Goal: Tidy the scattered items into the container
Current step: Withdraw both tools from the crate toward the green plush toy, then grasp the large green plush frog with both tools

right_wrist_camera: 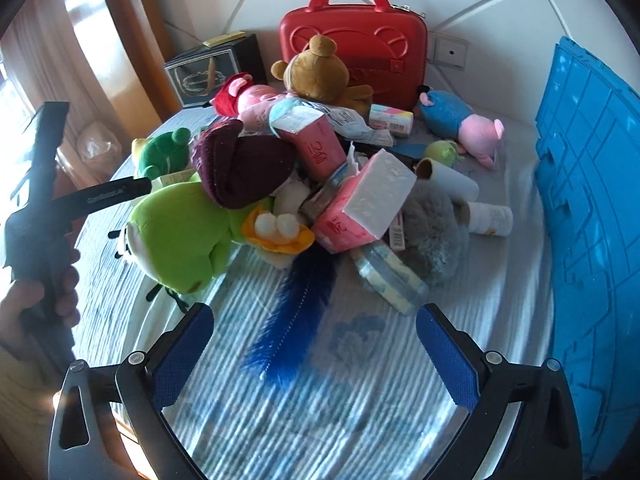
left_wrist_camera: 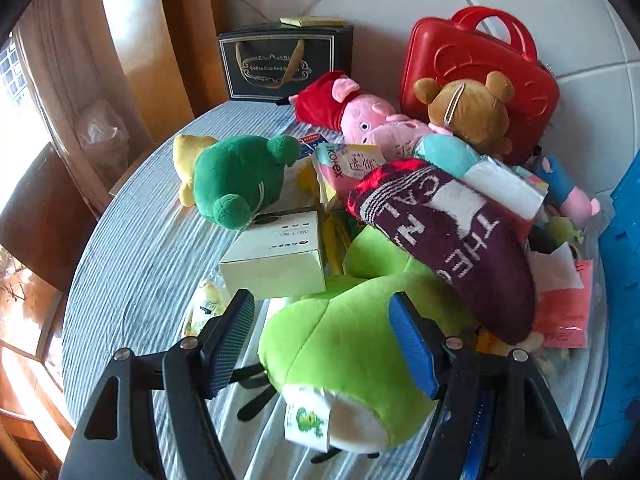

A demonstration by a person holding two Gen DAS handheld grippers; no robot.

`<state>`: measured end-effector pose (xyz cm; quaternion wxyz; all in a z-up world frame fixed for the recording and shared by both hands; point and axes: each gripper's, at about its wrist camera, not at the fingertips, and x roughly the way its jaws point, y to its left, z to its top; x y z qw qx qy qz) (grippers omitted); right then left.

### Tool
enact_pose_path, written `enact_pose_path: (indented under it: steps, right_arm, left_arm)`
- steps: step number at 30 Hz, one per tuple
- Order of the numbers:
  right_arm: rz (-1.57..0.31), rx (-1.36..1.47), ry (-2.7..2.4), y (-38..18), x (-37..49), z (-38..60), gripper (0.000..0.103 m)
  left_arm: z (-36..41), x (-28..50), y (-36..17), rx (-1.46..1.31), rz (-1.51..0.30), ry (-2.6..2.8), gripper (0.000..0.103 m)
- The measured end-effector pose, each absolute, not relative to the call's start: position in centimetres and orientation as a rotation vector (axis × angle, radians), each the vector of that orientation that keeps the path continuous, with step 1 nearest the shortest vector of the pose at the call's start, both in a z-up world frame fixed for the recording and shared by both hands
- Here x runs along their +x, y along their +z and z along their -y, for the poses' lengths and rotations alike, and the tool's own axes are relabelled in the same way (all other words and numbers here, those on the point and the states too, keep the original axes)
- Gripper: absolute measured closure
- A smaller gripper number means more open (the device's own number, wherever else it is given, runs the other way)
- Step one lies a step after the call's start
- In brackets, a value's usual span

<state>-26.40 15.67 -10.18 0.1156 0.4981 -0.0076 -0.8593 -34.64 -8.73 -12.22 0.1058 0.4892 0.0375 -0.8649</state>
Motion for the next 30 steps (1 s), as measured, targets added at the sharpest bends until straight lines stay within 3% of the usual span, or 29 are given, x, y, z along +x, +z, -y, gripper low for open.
enact_pose_path:
  steps: [6, 13, 21, 26, 30]
  right_arm:
    - [0.063, 1.502, -2.545, -10.9, -27.2, -14.8, 0.0]
    - [0.002, 1.46, -2.474, -11.5, -27.5, -12.1, 0.0]
    - [0.002, 1.493, -2.347, -14.8, -26.5, -9.9, 0.0]
    - [0.002, 1.527, -2.322, -15.6, -26.2, -8.7, 0.0]
    - [0.013, 1.565, -2.334, -16.3, -25.9, -7.9, 0.0]
  left_arm:
    - [6.3, -29.9, -15.3, 1.595, -0.124, -2.678, 0.033]
    - [6.7, -25.8, -14.1, 1.61, -0.26, -2.753, 0.033]
    - [12.3, -25.0, -11.9, 1.44, -0.112, -2.652, 0.033]
    - [15.9, -27.6, -15.3, 1.503, -0.07, -2.57, 0.033]
    - [14.2, -28.8, -18.7, 1.645, 0.017, -2.595, 0.034]
